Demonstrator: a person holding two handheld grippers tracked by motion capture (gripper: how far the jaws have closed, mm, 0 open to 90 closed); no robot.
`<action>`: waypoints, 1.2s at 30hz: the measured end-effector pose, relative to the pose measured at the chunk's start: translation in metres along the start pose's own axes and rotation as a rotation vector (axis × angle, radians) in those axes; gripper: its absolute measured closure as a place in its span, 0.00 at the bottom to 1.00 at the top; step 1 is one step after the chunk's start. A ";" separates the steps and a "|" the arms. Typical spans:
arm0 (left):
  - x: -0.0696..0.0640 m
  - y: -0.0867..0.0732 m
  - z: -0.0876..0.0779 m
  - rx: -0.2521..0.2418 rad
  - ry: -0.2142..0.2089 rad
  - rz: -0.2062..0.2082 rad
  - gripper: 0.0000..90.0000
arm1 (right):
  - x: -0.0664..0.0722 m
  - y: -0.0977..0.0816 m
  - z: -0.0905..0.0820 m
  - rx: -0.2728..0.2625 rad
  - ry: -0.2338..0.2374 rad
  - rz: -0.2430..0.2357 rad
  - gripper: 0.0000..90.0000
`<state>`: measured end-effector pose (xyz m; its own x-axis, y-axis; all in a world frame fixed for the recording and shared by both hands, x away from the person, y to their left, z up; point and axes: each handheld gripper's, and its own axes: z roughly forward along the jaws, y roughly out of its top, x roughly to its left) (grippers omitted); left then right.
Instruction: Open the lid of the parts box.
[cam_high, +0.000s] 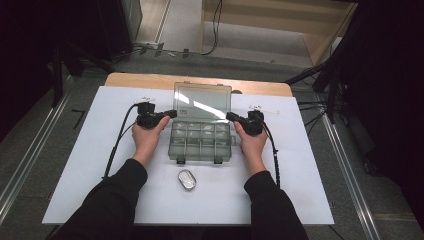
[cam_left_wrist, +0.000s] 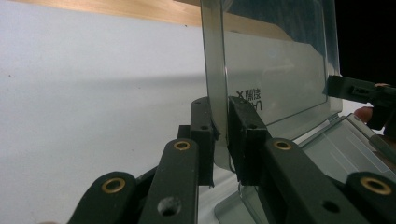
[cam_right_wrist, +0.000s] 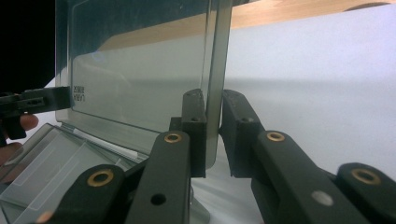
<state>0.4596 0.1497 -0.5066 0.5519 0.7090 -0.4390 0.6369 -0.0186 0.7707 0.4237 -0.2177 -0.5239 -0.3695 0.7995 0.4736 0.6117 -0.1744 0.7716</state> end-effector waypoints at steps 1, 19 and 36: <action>0.001 0.000 0.000 0.005 -0.002 -0.008 0.88 | 0.000 0.000 0.000 0.003 -0.004 0.001 0.86; 0.002 -0.002 0.005 0.070 0.002 -0.037 0.80 | 0.001 -0.001 0.004 0.051 -0.047 0.018 0.86; -0.005 -0.003 0.007 0.074 0.083 0.033 0.76 | 0.005 -0.001 0.006 0.083 -0.089 -0.005 0.83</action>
<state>0.4586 0.1413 -0.5094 0.5285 0.7632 -0.3718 0.6587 -0.0924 0.7467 0.4255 -0.2095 -0.5248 -0.3118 0.8486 0.4273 0.6668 -0.1249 0.7347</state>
